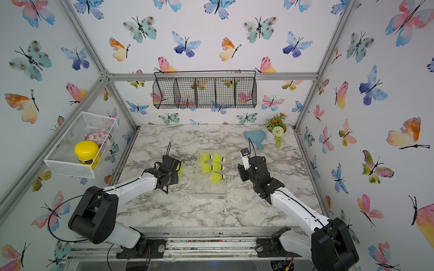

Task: Put the shuttlecocks into the storage box
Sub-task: Pick up the shuttlecock at the center of the board, then place the shuttlecock in the storage box.

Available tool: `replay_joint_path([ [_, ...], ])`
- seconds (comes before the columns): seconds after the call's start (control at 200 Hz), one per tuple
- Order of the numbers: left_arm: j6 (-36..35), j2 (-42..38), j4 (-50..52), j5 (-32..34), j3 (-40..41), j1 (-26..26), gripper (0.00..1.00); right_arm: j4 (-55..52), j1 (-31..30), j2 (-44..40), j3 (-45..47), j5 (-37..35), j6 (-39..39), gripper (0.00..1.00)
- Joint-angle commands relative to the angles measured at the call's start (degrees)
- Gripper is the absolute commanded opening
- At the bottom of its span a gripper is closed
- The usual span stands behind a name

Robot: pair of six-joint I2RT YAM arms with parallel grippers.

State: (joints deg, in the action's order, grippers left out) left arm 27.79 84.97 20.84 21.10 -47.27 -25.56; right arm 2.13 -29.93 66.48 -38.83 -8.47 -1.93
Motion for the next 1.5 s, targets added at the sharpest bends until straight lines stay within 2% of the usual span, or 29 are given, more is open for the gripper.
replay_joint_path([
  [0.0, 1.5, -5.9, 2.2, 1.7, -0.3, 0.2, 0.0, 0.0, 0.1, -0.5, 0.2, 2.1, -1.2, 0.57],
  [0.155, 2.0, -14.8, 2.6, -2.6, -0.6, 0.3, 0.0, 1.8, 0.1, -1.1, 1.1, 6.7, -3.8, 0.57],
  [0.26, 1.4, -20.2, 0.2, -9.6, -1.0, 0.4, 0.0, 6.0, 0.0, -2.1, 3.4, 11.3, -7.5, 0.57],
  [0.38, 0.3, -23.1, -4.7, -21.7, -1.7, 0.4, 0.0, 11.4, 0.1, -2.9, 6.0, 18.1, -12.7, 0.57],
  [0.44, 0.0, -23.3, -8.4, -30.1, -1.8, 0.3, 0.0, 13.5, 0.0, -2.8, 6.7, 20.8, -14.8, 0.57],
  [0.596, 1.1, -19.1, -15.7, -50.7, -3.4, 0.2, 0.0, 17.1, 0.1, -0.9, 5.8, 27.4, -17.8, 0.56],
  [0.681, 1.9, -16.1, -18.7, -57.8, -4.5, -0.9, 0.0, 19.3, 0.0, 0.2, 5.5, 30.0, -19.3, 0.56],
  [0.971, 2.4, -7.8, -20.7, -64.8, -8.5, -7.0, 0.0, 24.2, 0.0, 3.7, 4.8, 34.9, -27.3, 0.56],
  [1.151, 2.9, -4.8, -20.4, -65.2, -10.1, -9.6, 0.0, 25.4, 0.0, 5.6, 3.5, 34.8, -29.2, 0.57],
  [1.417, 2.6, -3.0, -18.9, -64.7, -11.0, -10.1, 0.0, 24.0, 0.0, 4.2, 3.9, 35.9, -30.8, 0.57],
  [1.497, 2.5, -2.4, -18.1, -64.1, -11.6, -10.1, 0.0, 22.7, 0.0, 3.6, 4.1, 37.7, -32.0, 0.53],
])
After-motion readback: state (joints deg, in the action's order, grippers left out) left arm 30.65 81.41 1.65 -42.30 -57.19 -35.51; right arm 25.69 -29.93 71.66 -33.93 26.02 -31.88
